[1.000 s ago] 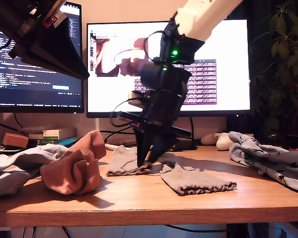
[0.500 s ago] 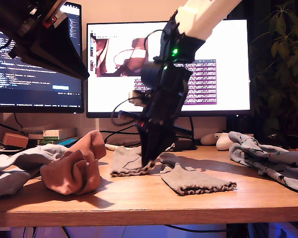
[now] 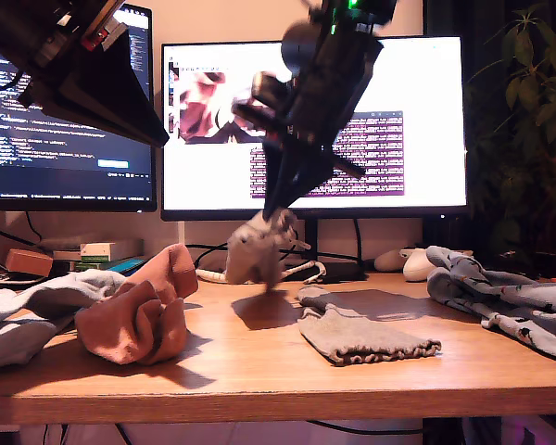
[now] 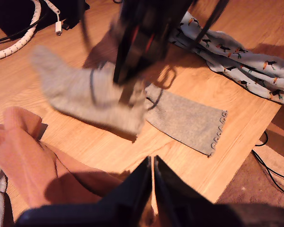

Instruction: Pair up the socks based on colour and pattern, by placing them on top of one another

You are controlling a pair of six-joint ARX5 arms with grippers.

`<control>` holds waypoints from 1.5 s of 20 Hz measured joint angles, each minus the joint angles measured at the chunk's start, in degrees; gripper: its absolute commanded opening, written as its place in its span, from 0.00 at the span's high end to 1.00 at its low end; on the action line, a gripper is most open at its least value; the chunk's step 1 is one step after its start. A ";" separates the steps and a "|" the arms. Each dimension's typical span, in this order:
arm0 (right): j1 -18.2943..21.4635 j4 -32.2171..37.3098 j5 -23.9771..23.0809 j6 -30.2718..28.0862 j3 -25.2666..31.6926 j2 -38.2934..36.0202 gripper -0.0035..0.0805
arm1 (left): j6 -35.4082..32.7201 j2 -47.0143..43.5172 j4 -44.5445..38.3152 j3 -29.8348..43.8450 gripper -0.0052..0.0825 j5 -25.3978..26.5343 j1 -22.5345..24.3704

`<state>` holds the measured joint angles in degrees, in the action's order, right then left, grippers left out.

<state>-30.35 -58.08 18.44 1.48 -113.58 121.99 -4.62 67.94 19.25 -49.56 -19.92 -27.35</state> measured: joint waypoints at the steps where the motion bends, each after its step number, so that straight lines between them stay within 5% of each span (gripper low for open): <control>1: 0.00 -0.52 0.04 0.00 0.00 0.00 0.97 | 0.00 0.00 -0.02 0.00 0.97 0.02 0.00; 17: 2.69 -4.17 -1.29 0.17 0.00 -4.74 0.97 | 0.00 0.00 0.61 0.00 0.97 0.00 0.00; 30: 3.74 -15.93 -3.61 -1.36 0.00 -4.74 0.97 | 0.00 0.00 0.98 0.00 0.97 0.02 0.00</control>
<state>-26.61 -74.02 14.83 0.12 -113.58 117.25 -4.62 67.94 20.23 -49.56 -19.90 -27.35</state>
